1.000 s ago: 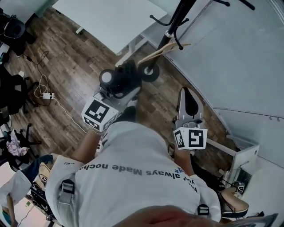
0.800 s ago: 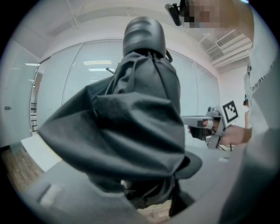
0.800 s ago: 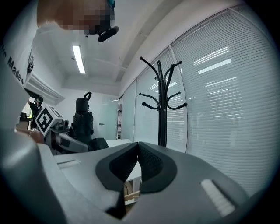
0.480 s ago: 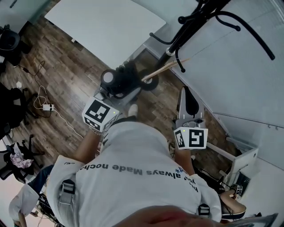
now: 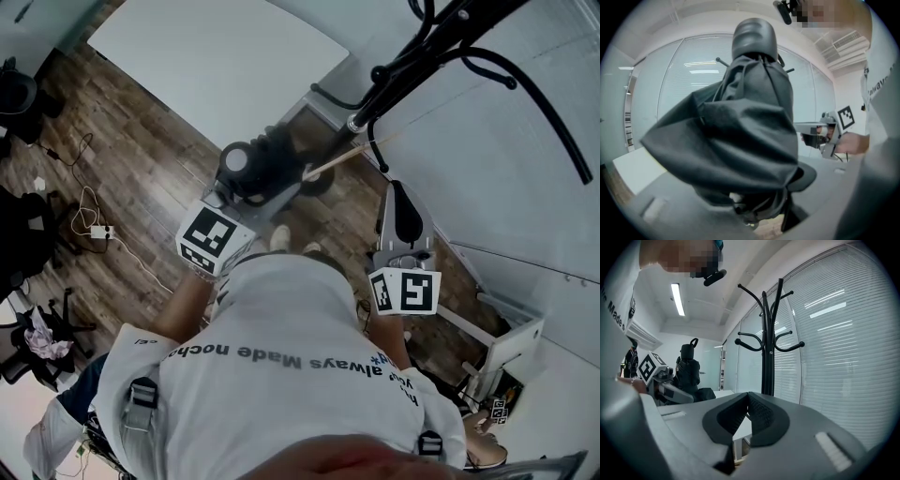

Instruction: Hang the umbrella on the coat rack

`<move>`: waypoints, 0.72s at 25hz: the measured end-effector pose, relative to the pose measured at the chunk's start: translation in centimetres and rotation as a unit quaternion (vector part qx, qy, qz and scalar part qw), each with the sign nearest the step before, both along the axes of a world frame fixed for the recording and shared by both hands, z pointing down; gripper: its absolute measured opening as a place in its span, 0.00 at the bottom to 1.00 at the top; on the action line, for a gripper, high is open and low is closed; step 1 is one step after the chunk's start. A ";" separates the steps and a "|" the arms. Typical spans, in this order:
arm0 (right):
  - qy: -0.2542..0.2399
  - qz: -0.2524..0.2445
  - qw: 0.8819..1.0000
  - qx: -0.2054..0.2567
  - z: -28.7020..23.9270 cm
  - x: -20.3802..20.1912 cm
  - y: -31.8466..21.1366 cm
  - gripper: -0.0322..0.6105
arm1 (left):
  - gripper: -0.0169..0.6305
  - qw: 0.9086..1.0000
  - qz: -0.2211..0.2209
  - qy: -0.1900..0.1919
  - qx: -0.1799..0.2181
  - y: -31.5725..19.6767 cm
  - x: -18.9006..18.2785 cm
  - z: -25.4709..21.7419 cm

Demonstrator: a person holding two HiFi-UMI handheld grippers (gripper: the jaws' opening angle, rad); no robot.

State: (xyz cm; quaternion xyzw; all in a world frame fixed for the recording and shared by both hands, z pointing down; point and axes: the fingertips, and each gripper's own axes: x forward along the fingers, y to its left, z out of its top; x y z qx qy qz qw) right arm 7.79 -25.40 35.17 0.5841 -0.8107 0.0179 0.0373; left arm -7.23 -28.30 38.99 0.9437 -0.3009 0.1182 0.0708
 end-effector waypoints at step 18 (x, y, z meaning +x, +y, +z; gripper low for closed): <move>-0.010 -0.007 1.000 0.021 -1.4 7.2 -2.8 0.05 | 0.46 1.000 -0.008 -0.007 0.011 -3.0 6.4 -2.2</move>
